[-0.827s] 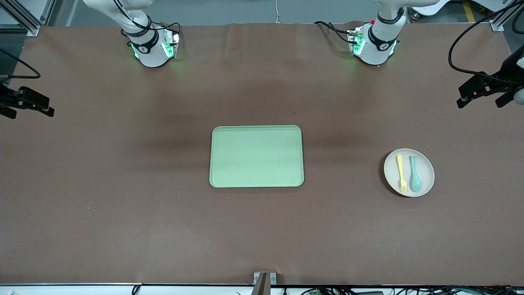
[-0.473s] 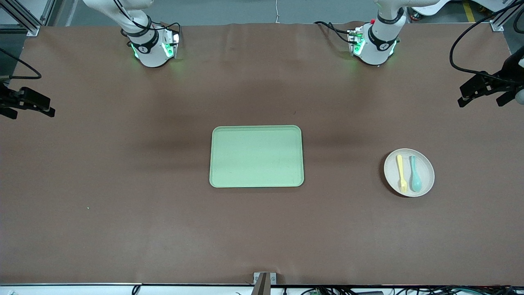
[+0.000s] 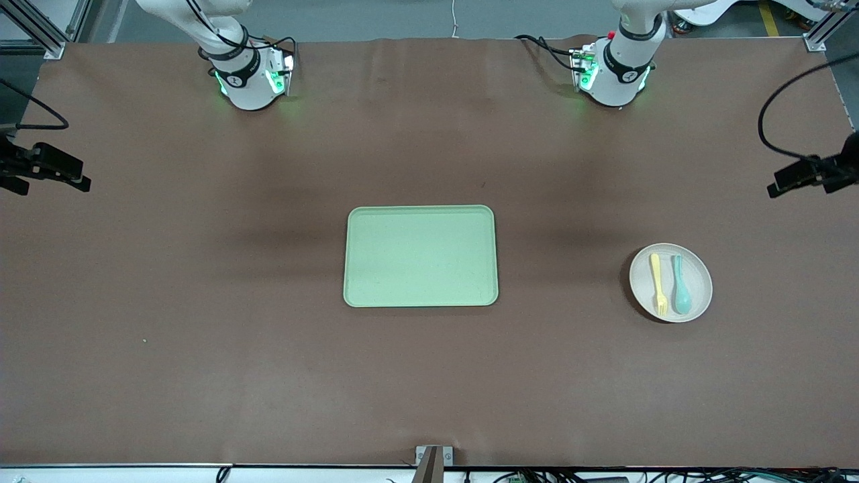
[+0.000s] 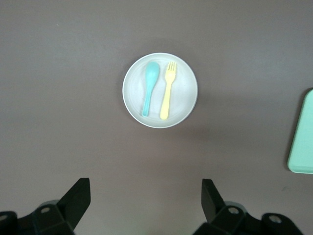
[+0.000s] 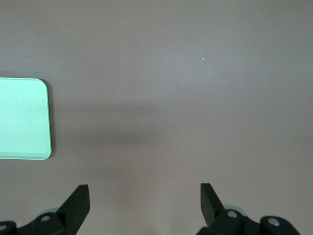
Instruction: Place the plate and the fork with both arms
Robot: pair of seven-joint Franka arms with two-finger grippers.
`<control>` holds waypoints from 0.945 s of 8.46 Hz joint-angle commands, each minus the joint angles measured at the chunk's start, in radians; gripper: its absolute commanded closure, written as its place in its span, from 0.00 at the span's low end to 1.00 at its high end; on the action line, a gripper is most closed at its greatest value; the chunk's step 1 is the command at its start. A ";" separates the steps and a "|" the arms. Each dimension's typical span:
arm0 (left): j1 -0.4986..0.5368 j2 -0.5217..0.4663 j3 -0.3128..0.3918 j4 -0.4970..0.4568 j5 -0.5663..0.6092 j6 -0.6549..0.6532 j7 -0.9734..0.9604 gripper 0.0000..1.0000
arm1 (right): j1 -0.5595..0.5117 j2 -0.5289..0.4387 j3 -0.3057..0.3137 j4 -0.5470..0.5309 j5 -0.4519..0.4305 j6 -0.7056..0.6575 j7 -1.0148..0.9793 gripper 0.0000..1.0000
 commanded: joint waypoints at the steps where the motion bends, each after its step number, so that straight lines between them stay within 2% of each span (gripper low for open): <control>1: 0.070 0.163 -0.007 0.032 -0.053 0.079 0.119 0.01 | -0.002 -0.031 0.004 -0.054 -0.015 0.013 -0.011 0.00; 3: 0.066 0.346 -0.008 0.038 -0.059 0.151 0.123 0.01 | 0.002 -0.031 0.006 -0.062 -0.015 0.013 -0.011 0.00; 6: 0.080 0.527 -0.010 0.036 -0.065 0.386 0.232 0.03 | -0.002 -0.031 0.006 -0.070 -0.017 0.015 -0.012 0.00; 7: 0.090 0.575 -0.011 0.036 -0.084 0.437 0.272 0.09 | -0.002 -0.031 0.006 -0.074 -0.015 0.021 -0.012 0.00; 8: 0.109 0.603 -0.011 0.036 -0.096 0.455 0.308 0.20 | 0.000 -0.031 0.006 -0.076 -0.017 0.022 -0.011 0.00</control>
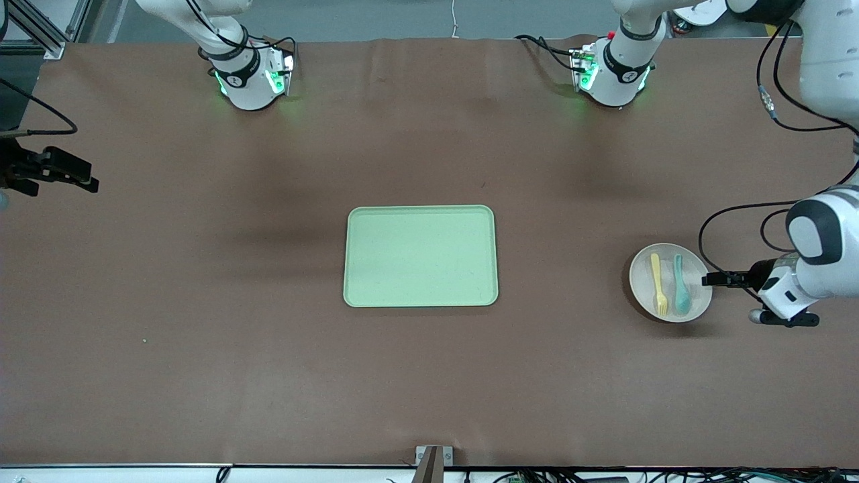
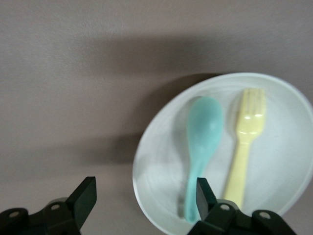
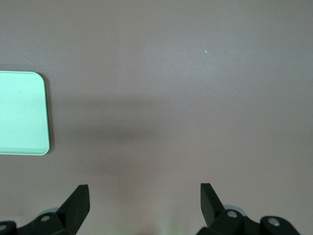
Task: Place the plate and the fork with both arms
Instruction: 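Reach the left gripper to the white plate rim and grasp it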
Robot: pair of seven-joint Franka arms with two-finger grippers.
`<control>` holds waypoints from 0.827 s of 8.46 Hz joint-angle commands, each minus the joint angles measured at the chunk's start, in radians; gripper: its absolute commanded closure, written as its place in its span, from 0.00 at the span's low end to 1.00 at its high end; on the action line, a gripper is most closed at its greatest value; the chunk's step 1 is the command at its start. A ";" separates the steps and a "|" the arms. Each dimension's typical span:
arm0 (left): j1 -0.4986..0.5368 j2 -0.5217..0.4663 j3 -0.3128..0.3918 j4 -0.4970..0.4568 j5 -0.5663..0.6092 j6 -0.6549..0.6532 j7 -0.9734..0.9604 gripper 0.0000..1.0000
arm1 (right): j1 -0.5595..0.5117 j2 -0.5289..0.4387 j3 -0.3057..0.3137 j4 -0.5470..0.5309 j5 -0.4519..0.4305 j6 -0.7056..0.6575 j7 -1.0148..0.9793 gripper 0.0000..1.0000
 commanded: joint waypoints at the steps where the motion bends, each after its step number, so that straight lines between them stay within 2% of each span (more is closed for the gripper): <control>1: 0.032 0.035 -0.004 0.019 -0.024 0.007 0.062 0.34 | -0.001 -0.031 0.005 -0.040 -0.014 0.024 -0.010 0.00; 3: 0.034 0.045 -0.004 0.019 -0.034 0.010 0.070 0.61 | -0.001 -0.031 0.005 -0.042 -0.016 0.028 -0.010 0.00; 5: 0.028 0.051 -0.005 0.019 -0.068 0.018 0.071 0.78 | -0.001 -0.031 0.005 -0.042 -0.016 0.028 -0.010 0.00; 7: 0.028 0.051 -0.007 0.019 -0.068 0.018 0.071 0.89 | 0.001 -0.031 0.005 -0.042 -0.014 0.030 -0.010 0.00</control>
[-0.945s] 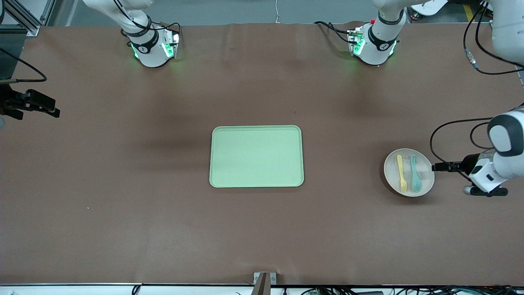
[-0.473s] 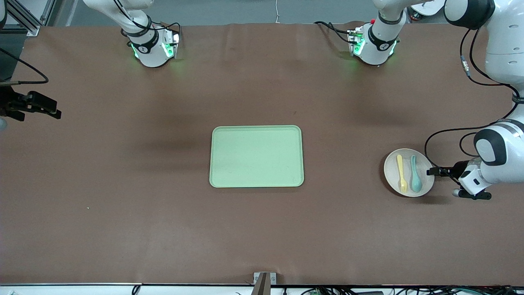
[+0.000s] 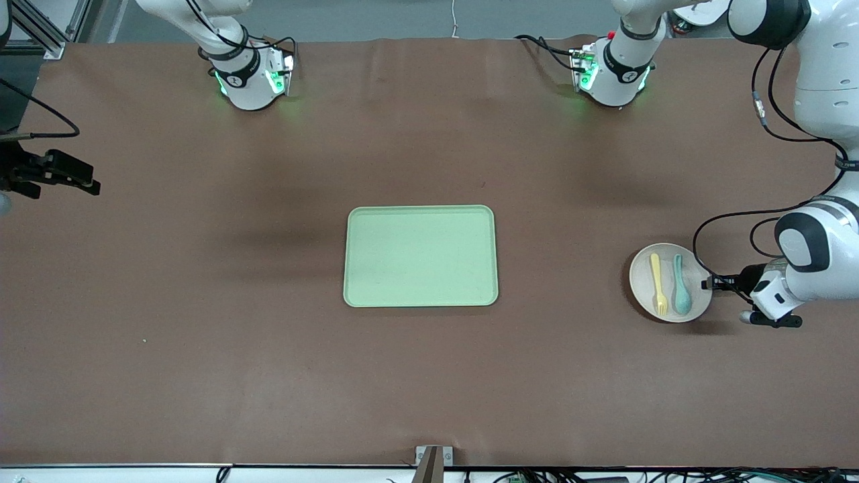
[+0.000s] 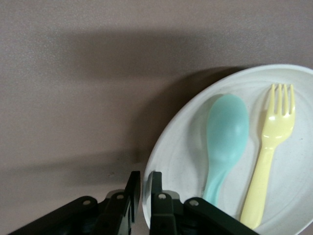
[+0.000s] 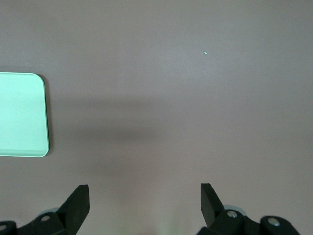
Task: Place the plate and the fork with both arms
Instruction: 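Reach the left gripper to the white plate rim and grasp it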
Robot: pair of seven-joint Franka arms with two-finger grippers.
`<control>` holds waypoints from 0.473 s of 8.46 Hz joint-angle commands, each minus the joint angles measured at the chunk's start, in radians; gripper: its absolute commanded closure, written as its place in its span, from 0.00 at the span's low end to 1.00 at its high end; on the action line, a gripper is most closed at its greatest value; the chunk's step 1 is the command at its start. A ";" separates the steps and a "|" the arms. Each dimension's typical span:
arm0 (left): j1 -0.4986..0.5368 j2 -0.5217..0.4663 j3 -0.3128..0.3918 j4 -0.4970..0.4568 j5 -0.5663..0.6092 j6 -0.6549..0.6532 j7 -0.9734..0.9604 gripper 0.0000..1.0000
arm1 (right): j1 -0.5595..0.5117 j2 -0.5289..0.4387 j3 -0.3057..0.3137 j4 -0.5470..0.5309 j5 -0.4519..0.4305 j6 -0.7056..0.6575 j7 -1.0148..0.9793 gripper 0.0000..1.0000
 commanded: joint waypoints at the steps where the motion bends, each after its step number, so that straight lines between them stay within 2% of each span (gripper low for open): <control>1: -0.003 0.008 0.000 0.014 -0.019 0.005 0.016 0.93 | -0.001 -0.031 0.005 -0.035 -0.014 0.018 -0.008 0.00; 2: -0.009 0.008 0.000 0.014 -0.018 0.005 0.016 0.99 | -0.001 -0.031 0.005 -0.035 -0.014 0.018 -0.008 0.00; 4: -0.017 0.002 0.000 0.017 -0.010 0.005 0.016 1.00 | -0.001 -0.031 0.005 -0.034 -0.014 0.018 -0.007 0.00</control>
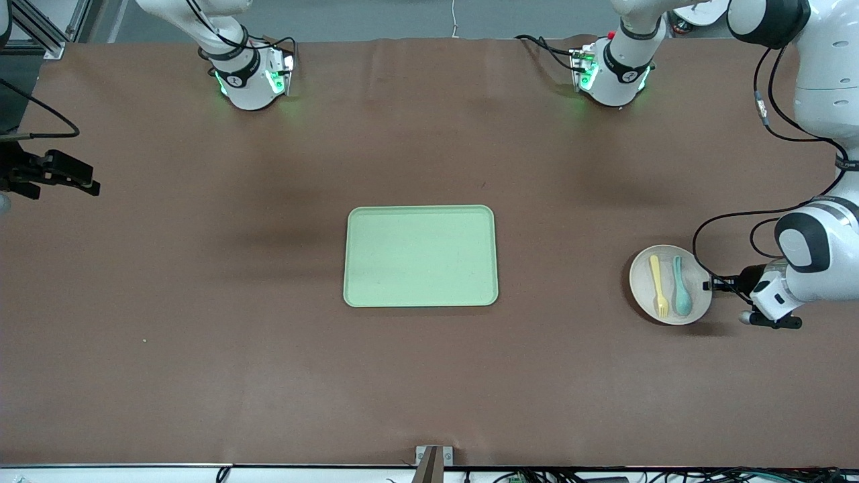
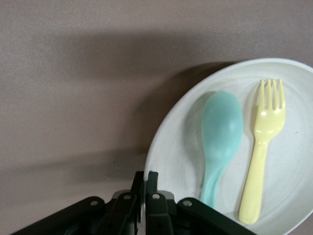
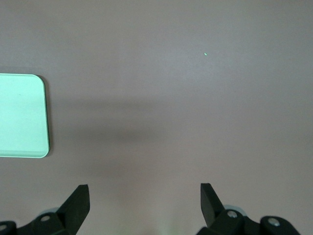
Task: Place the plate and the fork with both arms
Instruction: 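Reach the left gripper to the white plate rim and grasp it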
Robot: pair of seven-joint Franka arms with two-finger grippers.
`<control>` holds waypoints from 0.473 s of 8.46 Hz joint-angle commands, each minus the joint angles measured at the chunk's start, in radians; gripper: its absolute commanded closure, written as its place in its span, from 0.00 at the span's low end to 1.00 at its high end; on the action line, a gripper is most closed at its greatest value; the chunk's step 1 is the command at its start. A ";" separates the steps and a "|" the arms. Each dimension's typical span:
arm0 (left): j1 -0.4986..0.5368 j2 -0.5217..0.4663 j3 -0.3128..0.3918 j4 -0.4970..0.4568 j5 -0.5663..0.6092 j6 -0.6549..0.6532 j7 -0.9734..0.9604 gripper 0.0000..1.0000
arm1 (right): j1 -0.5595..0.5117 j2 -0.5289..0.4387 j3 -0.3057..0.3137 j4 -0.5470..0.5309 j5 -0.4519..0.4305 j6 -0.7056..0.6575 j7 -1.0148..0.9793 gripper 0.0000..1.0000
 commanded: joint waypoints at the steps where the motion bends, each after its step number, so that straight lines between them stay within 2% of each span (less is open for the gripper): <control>1: -0.013 -0.003 0.000 0.013 -0.008 0.008 0.008 1.00 | -0.001 -0.031 0.006 -0.032 -0.008 0.018 -0.005 0.00; 4: -0.020 -0.040 -0.073 0.077 0.000 -0.030 0.003 1.00 | 0.042 -0.031 0.009 -0.035 0.004 0.018 0.006 0.00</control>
